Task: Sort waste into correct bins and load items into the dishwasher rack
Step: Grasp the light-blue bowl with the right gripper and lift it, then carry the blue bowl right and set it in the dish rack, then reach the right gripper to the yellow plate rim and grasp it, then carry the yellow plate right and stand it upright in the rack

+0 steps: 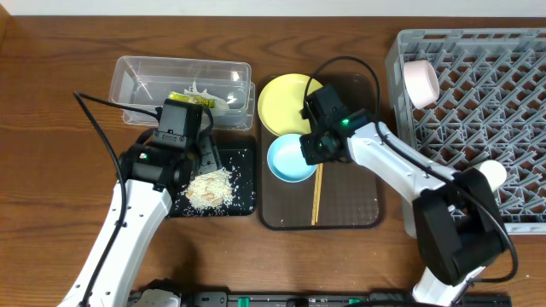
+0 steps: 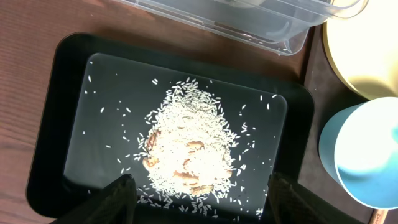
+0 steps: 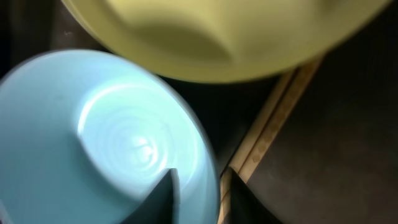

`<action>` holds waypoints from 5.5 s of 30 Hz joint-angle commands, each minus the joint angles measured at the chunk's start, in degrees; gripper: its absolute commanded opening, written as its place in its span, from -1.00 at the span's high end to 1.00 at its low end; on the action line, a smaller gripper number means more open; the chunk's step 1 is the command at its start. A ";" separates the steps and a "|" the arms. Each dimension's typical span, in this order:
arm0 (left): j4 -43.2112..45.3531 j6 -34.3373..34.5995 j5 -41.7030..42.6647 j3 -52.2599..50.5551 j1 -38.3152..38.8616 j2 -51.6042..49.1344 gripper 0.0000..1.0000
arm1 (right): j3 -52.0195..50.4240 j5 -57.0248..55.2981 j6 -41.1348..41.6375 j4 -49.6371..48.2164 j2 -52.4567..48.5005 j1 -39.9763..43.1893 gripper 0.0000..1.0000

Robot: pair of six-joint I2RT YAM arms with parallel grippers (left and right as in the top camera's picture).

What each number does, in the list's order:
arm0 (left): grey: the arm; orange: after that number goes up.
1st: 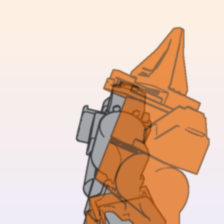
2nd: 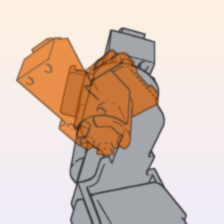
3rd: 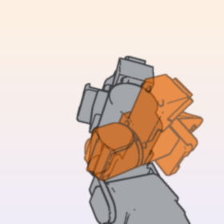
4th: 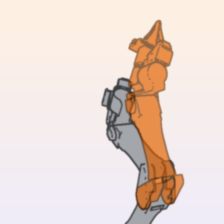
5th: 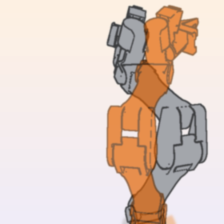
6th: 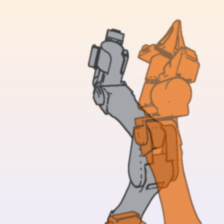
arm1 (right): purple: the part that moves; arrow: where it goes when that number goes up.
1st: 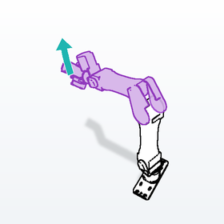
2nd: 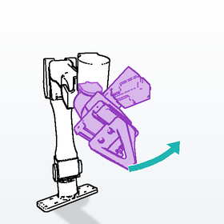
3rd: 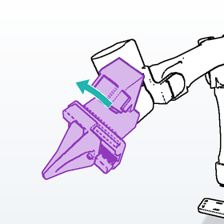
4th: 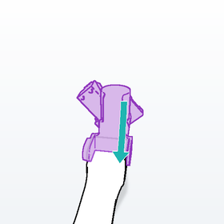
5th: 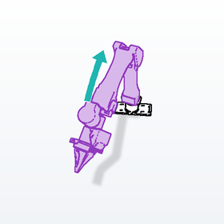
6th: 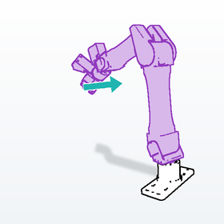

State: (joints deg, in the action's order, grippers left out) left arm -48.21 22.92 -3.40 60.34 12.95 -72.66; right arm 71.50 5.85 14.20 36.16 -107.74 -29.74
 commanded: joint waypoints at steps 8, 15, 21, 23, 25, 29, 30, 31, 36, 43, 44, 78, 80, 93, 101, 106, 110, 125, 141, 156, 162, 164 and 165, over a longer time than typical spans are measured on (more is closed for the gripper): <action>-0.20 0.57 -0.70 -0.11 -0.17 -0.31 -0.41 | 3.69 -13.60 -1.81 -0.33 9.53 5.22 0.98; -0.17 0.57 -0.70 -0.11 -0.17 -0.33 -0.41 | 4.46 -31.36 -16.83 -10.34 19.04 13.46 0.98; -0.15 0.57 -0.70 -0.11 -0.17 -0.33 -0.41 | 4.46 -42.53 -37.77 -22.01 19.71 21.18 0.98; -0.15 0.57 -0.70 -0.11 -0.17 -0.31 -0.41 | 4.46 -44.85 -43.47 -25.49 19.06 23.89 0.98; -0.15 0.57 -0.70 -0.11 -0.17 -0.31 -0.41 | 4.46 -46.23 -48.46 -29.62 17.88 26.67 0.97; -0.15 0.59 -0.70 -0.11 -0.17 -0.31 -0.41 | 4.46 -50.49 -56.33 -39.17 13.88 31.47 0.98; -0.15 0.59 -0.70 -0.11 -0.17 -0.33 -0.41 | 4.46 -50.47 -58.36 -40.87 12.70 32.54 0.97; -0.15 0.68 -0.70 -0.11 -0.17 -0.33 -0.41 | 4.46 -50.69 -60.59 -42.49 11.45 33.42 0.97; -0.17 1.42 -0.70 -0.11 -0.17 -0.31 -0.41 | 4.46 -53.62 -64.70 -51.82 4.83 36.72 0.97; -0.15 1.40 -0.70 -0.11 -0.17 -0.31 -0.41 | 4.46 -54.05 -65.66 -53.33 -2.36 38.16 0.97; -0.15 1.42 -0.72 -0.11 -0.17 -0.33 -0.41 | 4.46 -54.05 -65.64 -53.35 -3.10 38.10 0.97; 0.28 1.42 -0.70 -0.11 -0.17 -0.31 -0.41 | 4.46 -20.13 -18.69 -18.84 14.64 23.89 -0.30; 0.28 1.40 -0.70 -0.11 -0.17 -0.33 -0.41 | 4.46 -8.00 -14.95 -18.18 16.46 22.95 -0.33; 0.28 1.42 -0.70 -0.11 -0.17 -0.33 -0.41 | 4.44 2.23 0.20 -15.19 2.60 14.82 -0.19; 0.28 1.42 -0.70 -0.11 -0.17 -0.33 -0.41 | 4.44 -0.59 2.10 -22.67 -10.16 11.37 0.03; 0.28 1.42 -0.70 -0.11 -0.17 -0.33 -0.41 | 4.44 -4.31 6.60 -24.94 -13.35 10.23 0.32; 0.28 1.42 -0.70 -0.11 -0.17 -0.31 -0.41 | 4.46 -4.79 6.56 -26.45 -12.59 9.99 0.77; 0.26 1.42 -0.70 -0.11 -0.17 -0.33 -0.41 | 4.50 -26.91 -12.81 -14.25 16.44 14.88 0.98; 0.26 1.42 -0.68 -0.11 -0.17 -0.33 -0.41 | 4.46 -60.00 -35.71 2.10 26.84 26.32 0.98; 0.26 1.42 -0.68 -0.11 -0.17 -0.33 -0.41 | 4.44 -48.24 -35.47 7.74 19.28 34.27 0.98; 0.26 1.42 -0.68 -0.11 -0.17 -0.33 -0.41 | 4.44 -44.46 -29.03 5.73 17.09 31.69 0.96; 0.24 1.42 -0.68 -0.11 -0.17 -0.33 -0.41 | 4.46 -44.39 -25.68 4.79 17.44 30.03 0.90; 0.24 1.42 -0.68 -0.11 -0.17 -0.33 -0.41 | 4.46 -44.41 -24.26 4.11 17.68 29.16 0.75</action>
State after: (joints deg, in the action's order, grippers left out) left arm -47.79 24.01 -3.40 60.34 12.95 -72.66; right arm 75.79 -40.23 -16.43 41.58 -90.37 2.15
